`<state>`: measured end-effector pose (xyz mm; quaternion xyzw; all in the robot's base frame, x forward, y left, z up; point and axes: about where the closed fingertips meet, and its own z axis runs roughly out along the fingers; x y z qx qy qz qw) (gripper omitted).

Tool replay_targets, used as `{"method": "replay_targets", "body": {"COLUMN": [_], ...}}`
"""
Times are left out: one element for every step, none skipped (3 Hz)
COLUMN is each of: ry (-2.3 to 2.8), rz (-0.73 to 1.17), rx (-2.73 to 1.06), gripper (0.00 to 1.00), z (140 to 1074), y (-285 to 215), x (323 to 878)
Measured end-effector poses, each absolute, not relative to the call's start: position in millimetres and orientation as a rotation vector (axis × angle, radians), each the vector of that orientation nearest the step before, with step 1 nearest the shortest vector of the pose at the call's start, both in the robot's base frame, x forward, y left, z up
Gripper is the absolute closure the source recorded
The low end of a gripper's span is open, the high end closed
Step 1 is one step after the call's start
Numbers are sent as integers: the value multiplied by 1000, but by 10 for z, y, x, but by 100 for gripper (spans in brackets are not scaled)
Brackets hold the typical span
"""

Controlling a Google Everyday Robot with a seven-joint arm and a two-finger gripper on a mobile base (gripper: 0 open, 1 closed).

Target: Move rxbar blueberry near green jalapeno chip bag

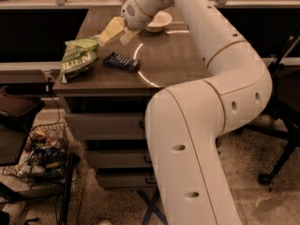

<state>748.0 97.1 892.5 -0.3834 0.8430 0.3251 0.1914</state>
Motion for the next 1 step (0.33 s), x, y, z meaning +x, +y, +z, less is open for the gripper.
{"method": "replay_targets", "body": {"ry": [2368], "rz": [915], "rx": [-1078], "gripper": [0], "z": [8911], "y": [986], "x": [7483]}}
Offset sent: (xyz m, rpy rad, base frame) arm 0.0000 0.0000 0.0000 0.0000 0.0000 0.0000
